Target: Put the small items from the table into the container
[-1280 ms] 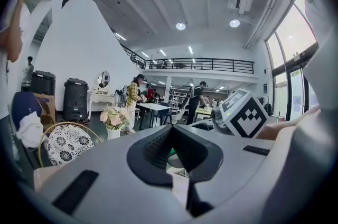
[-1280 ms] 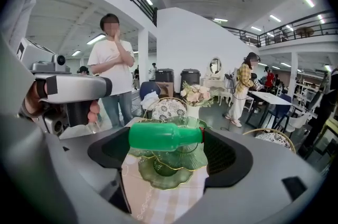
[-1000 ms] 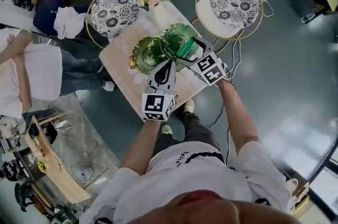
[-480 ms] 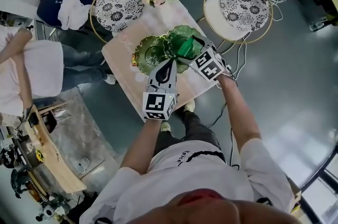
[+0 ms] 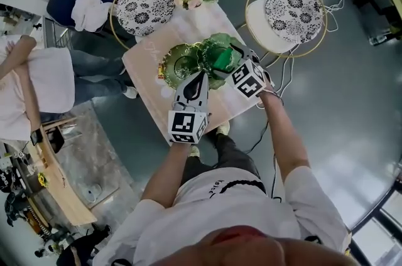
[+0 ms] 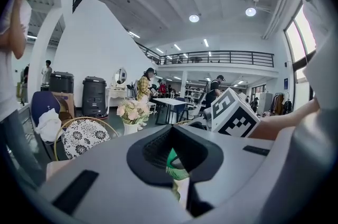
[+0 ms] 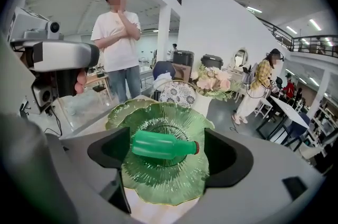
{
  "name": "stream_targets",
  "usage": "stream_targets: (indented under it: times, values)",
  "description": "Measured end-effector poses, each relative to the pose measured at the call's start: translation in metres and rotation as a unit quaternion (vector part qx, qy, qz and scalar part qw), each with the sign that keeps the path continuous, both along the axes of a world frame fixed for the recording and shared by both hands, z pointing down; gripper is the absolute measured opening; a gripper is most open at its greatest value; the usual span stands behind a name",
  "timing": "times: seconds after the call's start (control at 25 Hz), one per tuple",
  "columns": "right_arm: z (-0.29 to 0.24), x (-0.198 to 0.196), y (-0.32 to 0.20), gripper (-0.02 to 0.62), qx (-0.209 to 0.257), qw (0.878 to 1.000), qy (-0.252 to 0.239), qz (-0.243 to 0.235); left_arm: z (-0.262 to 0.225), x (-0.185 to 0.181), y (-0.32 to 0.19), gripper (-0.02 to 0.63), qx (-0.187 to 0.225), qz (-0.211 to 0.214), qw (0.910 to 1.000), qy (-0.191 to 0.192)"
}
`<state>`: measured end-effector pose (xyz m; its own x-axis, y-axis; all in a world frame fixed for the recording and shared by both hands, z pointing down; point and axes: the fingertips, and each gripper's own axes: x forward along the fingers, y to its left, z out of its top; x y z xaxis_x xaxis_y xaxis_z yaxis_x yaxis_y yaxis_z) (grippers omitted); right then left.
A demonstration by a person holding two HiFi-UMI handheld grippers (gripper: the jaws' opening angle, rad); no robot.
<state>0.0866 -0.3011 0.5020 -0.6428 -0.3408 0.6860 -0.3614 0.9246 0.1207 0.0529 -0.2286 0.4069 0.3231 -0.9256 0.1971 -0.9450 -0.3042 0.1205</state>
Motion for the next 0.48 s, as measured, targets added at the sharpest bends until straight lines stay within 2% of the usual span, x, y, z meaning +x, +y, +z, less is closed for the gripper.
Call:
stream_targets:
  times: [0.2, 0.36, 0.48]
  values:
    - [-0.018, 0.004, 0.003, 0.453, 0.009, 1.000, -0.020, 0.006, -0.003, 0.001, -0.001, 0.006, 0.002, -0.001, 1.0000, 0.000]
    - [-0.042, 0.001, 0.020, 0.448, 0.004, 0.998, -0.063, 0.009, -0.005, 0.002, 0.003, 0.006, 0.005, -0.002, 1.0000, -0.001]
    - [-0.058, -0.003, 0.031, 0.402, -0.005, 0.995, -0.103, 0.011, -0.008, 0.003, 0.005, 0.006, 0.008, -0.004, 0.9999, -0.004]
